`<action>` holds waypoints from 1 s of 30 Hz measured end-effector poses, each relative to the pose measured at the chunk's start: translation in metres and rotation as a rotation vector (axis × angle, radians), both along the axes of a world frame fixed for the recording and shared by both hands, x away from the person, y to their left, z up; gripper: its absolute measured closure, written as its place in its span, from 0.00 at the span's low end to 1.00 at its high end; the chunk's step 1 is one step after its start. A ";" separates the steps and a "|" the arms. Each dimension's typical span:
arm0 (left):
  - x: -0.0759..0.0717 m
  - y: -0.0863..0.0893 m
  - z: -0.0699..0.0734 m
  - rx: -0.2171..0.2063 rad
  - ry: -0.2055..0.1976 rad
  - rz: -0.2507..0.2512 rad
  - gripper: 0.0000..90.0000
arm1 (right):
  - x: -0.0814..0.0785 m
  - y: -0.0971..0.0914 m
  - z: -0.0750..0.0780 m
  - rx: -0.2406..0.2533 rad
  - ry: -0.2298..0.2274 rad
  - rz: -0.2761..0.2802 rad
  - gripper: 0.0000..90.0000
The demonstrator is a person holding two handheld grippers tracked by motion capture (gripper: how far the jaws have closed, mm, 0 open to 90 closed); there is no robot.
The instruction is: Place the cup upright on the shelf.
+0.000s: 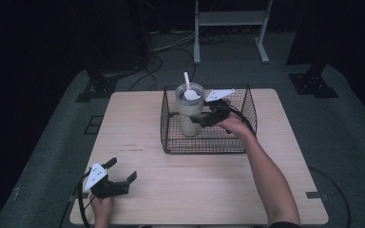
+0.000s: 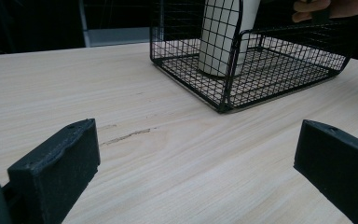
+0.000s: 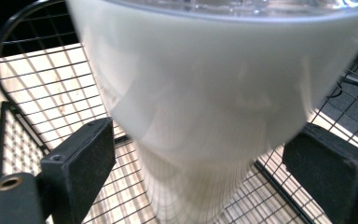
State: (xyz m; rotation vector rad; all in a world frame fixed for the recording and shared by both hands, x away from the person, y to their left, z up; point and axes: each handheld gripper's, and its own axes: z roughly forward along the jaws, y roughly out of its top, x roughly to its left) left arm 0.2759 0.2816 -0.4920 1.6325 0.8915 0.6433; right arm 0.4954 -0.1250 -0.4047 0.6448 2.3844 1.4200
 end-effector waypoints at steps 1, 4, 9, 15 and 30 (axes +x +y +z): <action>0.000 0.000 0.000 0.003 -0.001 -0.001 0.00 | -0.002 -0.001 0.002 0.000 0.009 -0.004 0.10; 0.000 0.000 0.000 -0.002 0.000 0.001 0.00 | -0.006 -0.005 0.005 0.019 0.023 -0.012 0.10; 0.000 0.000 0.000 -0.001 0.000 0.002 0.00 | -0.013 -0.011 0.008 0.002 0.048 -0.043 0.10; 0.000 0.000 0.000 0.001 -0.001 0.003 0.00 | -0.022 -0.020 0.012 -0.009 0.058 -0.066 0.10; 0.000 0.000 0.000 0.008 0.000 0.001 0.00 | -0.045 -0.039 0.030 0.000 0.051 -0.107 0.10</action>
